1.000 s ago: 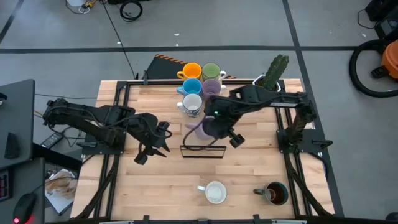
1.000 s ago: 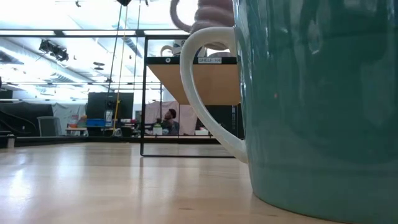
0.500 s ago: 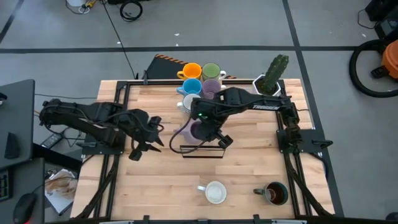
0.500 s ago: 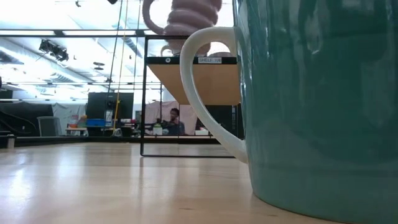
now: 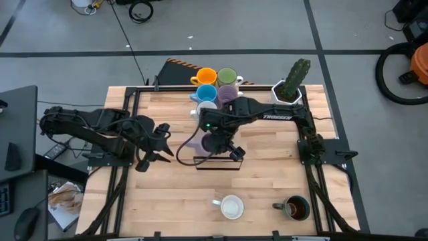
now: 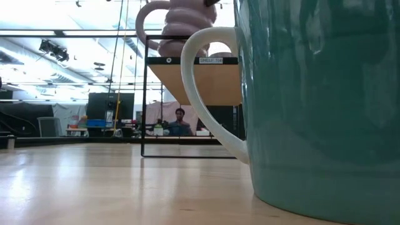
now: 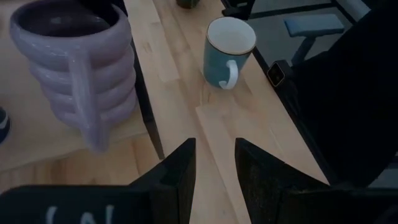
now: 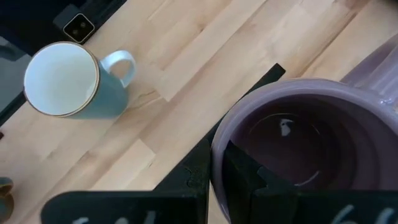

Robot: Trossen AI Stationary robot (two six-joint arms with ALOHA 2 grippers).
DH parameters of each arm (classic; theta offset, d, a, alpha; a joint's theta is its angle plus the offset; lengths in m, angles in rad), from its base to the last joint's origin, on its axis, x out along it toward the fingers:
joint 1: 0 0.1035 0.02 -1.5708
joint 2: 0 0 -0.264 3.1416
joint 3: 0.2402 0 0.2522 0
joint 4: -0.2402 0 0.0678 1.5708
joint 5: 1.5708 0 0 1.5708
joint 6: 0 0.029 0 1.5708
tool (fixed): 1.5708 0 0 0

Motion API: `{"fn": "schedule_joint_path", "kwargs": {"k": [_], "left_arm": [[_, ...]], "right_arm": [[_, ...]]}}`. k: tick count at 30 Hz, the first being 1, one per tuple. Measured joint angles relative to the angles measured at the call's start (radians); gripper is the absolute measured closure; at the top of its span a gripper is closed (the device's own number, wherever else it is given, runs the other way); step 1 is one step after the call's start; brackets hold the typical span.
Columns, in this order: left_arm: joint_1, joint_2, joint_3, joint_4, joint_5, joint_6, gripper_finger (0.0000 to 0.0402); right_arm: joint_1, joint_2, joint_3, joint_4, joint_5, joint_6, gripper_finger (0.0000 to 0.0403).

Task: Place coffee mugs
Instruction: Put the purple mug on the shelf

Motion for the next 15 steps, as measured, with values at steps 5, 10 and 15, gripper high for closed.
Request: {"fn": "schedule_joint_path", "kwargs": {"k": [5,10,15], "left_arm": [[0.000,0.000,0.000,0.001,-0.007,-0.011,0.0285],[0.000,0.000,0.000,-0.005,-0.007,-0.012,0.0285],[0.000,0.000,0.000,-0.006,-0.007,-0.012,0.0285]], "right_arm": [[-0.002,0.005,0.000,0.003,-0.004,-0.004,0.0366],[-0.003,0.006,0.000,0.016,-0.003,0.000,0.0344],[-0.003,0.006,0.000,0.020,0.009,0.022,0.0325]]}}
